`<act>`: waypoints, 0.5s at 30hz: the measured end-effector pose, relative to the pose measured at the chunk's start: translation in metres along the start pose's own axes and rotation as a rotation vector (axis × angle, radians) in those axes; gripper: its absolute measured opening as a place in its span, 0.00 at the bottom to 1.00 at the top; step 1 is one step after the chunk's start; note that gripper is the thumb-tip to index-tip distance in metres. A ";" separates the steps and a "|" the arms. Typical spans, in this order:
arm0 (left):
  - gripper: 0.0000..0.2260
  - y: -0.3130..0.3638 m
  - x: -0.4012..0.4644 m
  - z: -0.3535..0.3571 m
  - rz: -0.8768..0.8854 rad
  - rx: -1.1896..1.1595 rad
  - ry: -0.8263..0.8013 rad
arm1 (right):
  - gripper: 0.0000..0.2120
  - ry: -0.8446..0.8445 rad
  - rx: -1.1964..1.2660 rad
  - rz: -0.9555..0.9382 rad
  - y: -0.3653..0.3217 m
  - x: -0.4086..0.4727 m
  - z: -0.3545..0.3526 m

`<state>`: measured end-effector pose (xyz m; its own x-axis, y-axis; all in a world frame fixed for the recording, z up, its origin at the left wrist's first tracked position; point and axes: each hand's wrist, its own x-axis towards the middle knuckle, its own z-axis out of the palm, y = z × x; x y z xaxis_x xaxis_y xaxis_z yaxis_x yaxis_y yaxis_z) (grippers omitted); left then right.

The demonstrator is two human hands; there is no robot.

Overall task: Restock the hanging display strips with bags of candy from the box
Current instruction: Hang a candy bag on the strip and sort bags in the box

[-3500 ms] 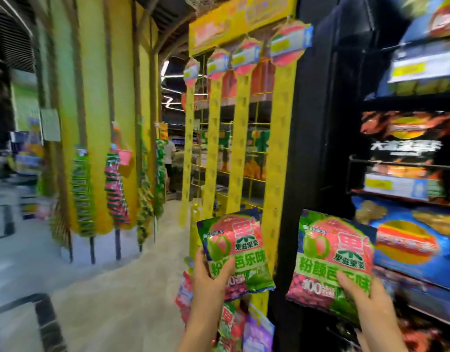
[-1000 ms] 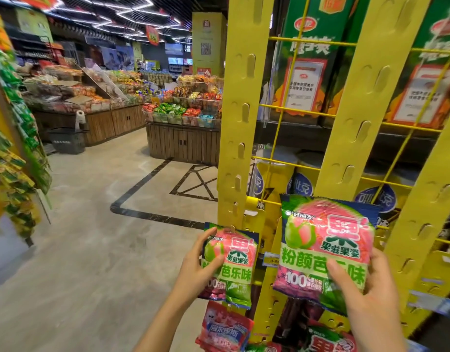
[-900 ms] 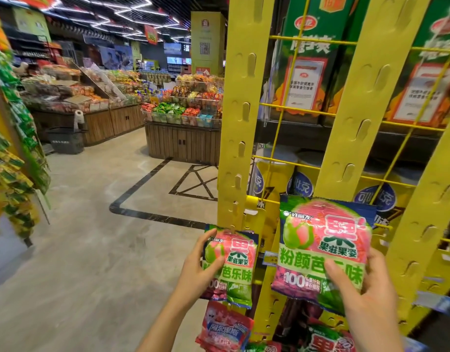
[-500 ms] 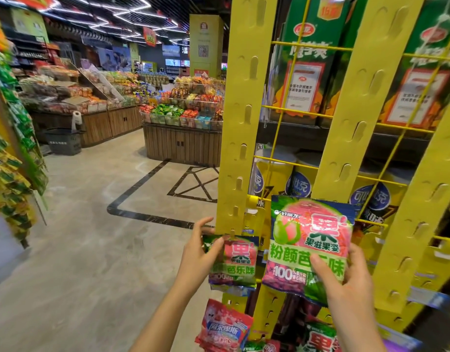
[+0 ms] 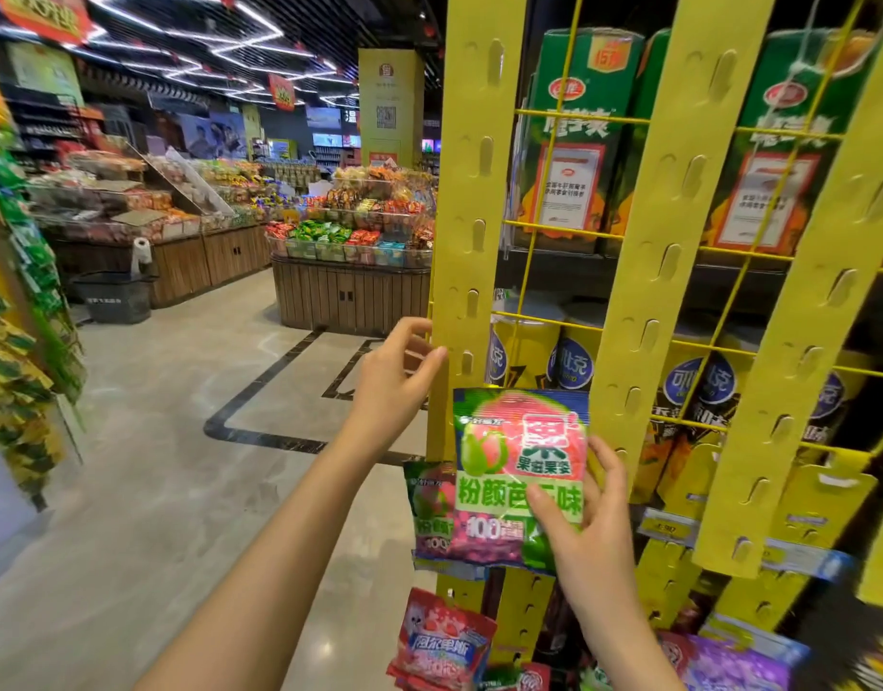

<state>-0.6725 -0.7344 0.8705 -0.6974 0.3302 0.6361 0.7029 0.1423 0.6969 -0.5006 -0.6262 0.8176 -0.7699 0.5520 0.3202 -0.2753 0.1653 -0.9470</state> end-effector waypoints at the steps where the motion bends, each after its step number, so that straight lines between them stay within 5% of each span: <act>1: 0.09 0.004 0.004 -0.001 0.012 0.006 -0.007 | 0.27 -0.018 0.002 -0.013 0.001 0.000 0.004; 15: 0.07 0.022 0.016 -0.003 0.022 0.051 0.006 | 0.31 -0.073 -0.178 -0.048 0.029 0.016 0.038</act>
<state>-0.6686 -0.7289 0.8971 -0.6823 0.3279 0.6534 0.7243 0.1821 0.6650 -0.5429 -0.6433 0.7964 -0.8000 0.4801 0.3598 -0.2117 0.3353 -0.9180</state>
